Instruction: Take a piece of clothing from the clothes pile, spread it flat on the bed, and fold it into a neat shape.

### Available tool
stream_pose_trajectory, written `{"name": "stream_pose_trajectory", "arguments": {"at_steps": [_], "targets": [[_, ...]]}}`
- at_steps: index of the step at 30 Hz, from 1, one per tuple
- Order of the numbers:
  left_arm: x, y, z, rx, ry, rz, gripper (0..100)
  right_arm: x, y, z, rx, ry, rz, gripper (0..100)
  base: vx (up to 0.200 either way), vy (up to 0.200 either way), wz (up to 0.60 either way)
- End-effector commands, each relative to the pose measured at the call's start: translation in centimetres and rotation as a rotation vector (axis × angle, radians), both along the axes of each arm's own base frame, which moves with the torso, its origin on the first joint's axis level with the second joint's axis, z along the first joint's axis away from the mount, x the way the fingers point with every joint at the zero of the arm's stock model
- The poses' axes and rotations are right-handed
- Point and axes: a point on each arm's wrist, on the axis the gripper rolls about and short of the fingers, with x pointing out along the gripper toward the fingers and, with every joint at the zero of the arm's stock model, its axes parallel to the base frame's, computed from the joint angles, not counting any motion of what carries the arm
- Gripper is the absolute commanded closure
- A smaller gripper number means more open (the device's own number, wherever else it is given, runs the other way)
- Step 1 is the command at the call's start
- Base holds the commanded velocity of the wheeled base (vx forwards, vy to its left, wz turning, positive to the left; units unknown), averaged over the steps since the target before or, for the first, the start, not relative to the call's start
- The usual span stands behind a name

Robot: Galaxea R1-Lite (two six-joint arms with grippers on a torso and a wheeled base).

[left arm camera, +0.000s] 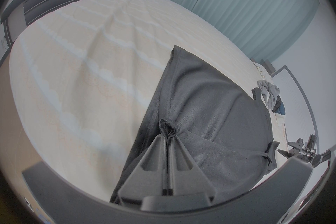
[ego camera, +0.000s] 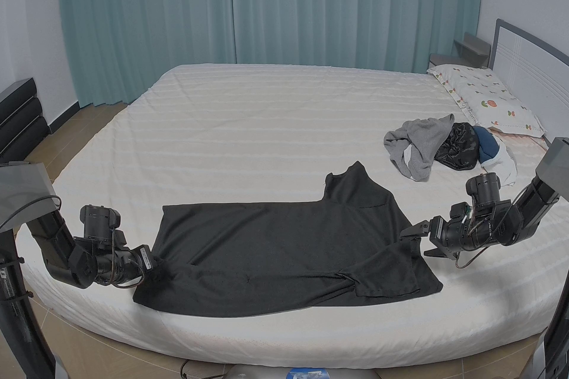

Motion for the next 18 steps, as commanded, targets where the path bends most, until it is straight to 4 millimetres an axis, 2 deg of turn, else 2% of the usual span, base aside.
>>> {"name": "stream_pose_trajectory", "arguments": {"at_steps": [1,9,14,18], "targets": [[-0.3,0.2,1.0,0.025,-0.028,0.028,100,0.0,0.1,-0.1,0.000,0.002,0.003,0,0.000,0.000,0.00],[-0.8,0.2,2.2,0.029,-0.058,0.051,100,1.3,0.4,-0.5,-0.002,-0.032,0.016,0,0.000,0.000,0.00],[-0.8,0.2,1.9,0.029,-0.047,0.051,100,2.3,1.6,-1.9,-0.010,-0.037,0.048,0,0.000,0.000,0.00],[-0.7,0.2,1.6,0.029,-0.038,0.051,100,3.0,1.7,-1.9,-0.024,-0.066,0.066,0,0.000,0.000,0.00]]}}
